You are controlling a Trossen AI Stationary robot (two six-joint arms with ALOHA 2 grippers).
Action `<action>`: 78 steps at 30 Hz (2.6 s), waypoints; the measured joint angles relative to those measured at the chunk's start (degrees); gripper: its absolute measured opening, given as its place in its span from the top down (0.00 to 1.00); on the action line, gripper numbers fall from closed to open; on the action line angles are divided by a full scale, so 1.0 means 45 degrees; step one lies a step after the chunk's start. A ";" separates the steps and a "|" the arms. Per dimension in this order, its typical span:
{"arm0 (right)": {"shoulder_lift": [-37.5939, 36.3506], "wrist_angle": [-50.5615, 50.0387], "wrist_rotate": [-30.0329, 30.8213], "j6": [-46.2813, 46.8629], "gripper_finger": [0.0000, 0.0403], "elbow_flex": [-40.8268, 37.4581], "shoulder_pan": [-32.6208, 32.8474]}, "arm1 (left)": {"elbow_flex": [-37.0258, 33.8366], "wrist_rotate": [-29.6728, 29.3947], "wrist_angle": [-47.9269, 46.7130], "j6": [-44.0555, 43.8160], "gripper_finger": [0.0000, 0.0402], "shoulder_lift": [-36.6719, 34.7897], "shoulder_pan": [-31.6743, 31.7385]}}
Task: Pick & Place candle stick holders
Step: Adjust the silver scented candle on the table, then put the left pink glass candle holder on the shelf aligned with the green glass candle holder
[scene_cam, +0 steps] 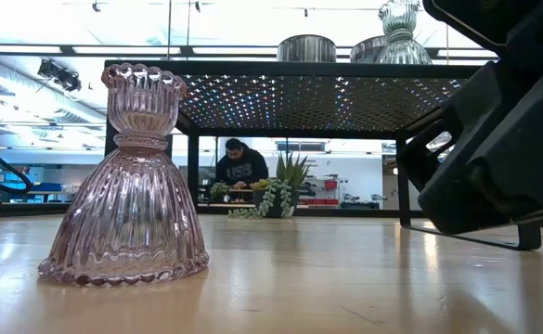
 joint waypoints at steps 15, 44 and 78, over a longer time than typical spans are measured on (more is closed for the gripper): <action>0.0000 0.0003 0.0005 0.0005 0.88 0.0000 0.0005 | -0.0002 0.0001 -0.0192 0.0819 0.01 0.0005 0.0036; 0.0000 -0.0001 0.0000 0.0010 0.88 0.0000 0.0005 | -0.0010 -0.0450 -0.2230 0.0987 0.01 0.0005 0.0444; 0.0000 -0.0002 -0.0024 0.0052 0.88 0.0000 0.0151 | -0.7044 -0.2355 -0.2403 -0.1478 0.01 -0.5873 -0.1116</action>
